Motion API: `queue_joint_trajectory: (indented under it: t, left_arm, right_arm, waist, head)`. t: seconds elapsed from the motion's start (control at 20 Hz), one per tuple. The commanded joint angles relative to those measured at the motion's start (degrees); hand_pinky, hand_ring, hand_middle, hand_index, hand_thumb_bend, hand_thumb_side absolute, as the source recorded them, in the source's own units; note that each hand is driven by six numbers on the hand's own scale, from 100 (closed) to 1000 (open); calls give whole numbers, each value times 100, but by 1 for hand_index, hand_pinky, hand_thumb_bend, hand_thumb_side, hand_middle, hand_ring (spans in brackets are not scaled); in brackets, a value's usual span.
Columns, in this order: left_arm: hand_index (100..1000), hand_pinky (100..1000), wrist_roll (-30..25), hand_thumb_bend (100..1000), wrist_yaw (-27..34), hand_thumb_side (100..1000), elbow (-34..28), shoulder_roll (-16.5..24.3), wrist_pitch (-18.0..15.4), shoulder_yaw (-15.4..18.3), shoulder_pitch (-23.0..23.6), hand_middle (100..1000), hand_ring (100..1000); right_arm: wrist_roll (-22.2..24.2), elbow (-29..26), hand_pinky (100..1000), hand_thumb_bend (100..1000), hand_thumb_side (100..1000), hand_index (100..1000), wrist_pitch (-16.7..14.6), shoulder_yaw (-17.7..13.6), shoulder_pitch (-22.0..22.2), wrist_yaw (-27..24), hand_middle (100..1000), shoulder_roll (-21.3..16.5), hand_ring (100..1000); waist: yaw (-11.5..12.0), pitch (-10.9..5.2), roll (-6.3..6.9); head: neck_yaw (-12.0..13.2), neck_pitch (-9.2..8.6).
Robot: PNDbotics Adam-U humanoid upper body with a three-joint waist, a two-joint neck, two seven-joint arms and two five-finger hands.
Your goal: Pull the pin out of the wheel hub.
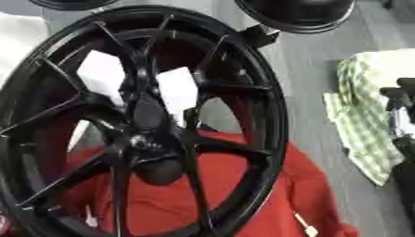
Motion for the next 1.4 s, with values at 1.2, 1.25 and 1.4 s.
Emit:
queue_joint_trajectory:
  t: [1.2,1.25,1.4]
  left_arm:
    - [730,760,-2388,100,-422,640,-109,4603,-458,-1836,-2095,641,615]
    - [736,761,-2527,100,-413,642,-109,4705,-457,-1923,-2129,649,625]
    - [747,762,-2989,100,-442,651,-109,4968,-538,-2163,-2193,666,651]
  right_arm:
    - [79,-109,876,138,234,692,55,40,285,45,542,-306,715]
    - [83,-109,876,137,234,692,55,44,295,52,542,-317,715]
    - [92,-109,876,137,235,692,63,51,333,84,542,-350,715]
  waist:
    - [-108,-366,243]
    - [-109,-371,256]
    - [-94,-391,302]
  head:
    - [-174,-25]
    - [-182,-32]
    - [-232,-44]
